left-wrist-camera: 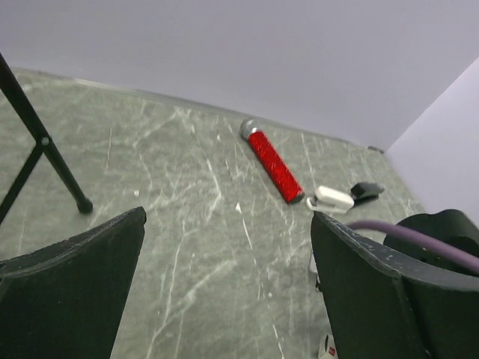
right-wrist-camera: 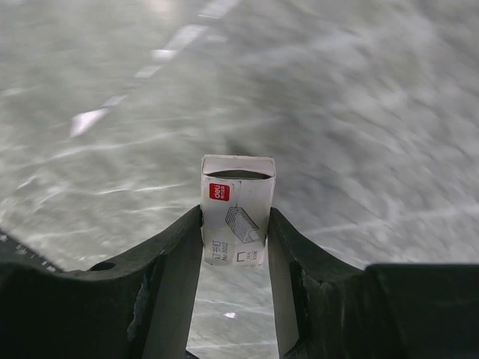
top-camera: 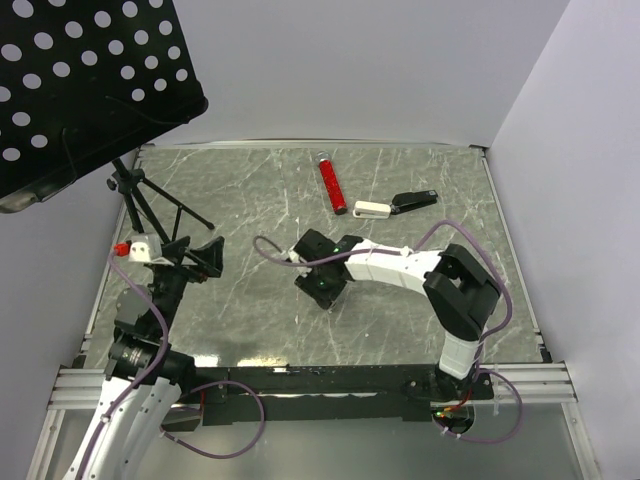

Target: Load the staples into the stapler

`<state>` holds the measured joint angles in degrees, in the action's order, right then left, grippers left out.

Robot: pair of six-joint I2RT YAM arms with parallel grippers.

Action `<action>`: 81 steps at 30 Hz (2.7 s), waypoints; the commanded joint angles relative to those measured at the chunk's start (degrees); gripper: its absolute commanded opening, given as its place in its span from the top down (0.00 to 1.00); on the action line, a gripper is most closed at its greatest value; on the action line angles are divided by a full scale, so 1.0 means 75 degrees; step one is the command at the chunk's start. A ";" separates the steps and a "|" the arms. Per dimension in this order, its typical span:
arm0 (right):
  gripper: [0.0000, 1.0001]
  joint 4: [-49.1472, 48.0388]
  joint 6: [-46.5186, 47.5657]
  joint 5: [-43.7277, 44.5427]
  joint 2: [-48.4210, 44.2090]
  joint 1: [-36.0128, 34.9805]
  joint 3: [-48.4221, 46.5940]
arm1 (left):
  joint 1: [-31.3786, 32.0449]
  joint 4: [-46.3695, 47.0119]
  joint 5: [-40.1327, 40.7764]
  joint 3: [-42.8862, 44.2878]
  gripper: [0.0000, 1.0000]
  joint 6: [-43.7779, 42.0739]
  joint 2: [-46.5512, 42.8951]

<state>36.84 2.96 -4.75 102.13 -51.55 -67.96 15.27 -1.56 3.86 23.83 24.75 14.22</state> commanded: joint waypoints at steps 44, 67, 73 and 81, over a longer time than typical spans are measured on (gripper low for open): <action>0.44 -0.3025 -0.7953 0.1161 -0.3257 0.0040 0.3823 | 0.1983 0.0103 -0.2880 0.1720 0.05 0.2301 0.7723; 0.64 -0.4678 -0.8481 0.0224 -0.2824 0.0604 0.4585 | 0.2652 -0.0295 -0.4053 0.2880 0.43 0.1879 1.0057; 0.68 -0.4794 -0.8563 0.0165 -0.2824 0.0686 0.4726 | 0.2745 -0.0436 -0.4077 0.3021 0.48 0.1821 1.0233; 0.73 -0.4771 -0.8621 0.0118 -0.2730 0.0697 0.4749 | 0.2781 -0.0542 -0.4182 0.3056 0.58 0.1774 1.0362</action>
<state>2.50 -60.62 -3.62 80.84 -46.59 -32.53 35.73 -5.41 -25.78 44.93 39.20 91.37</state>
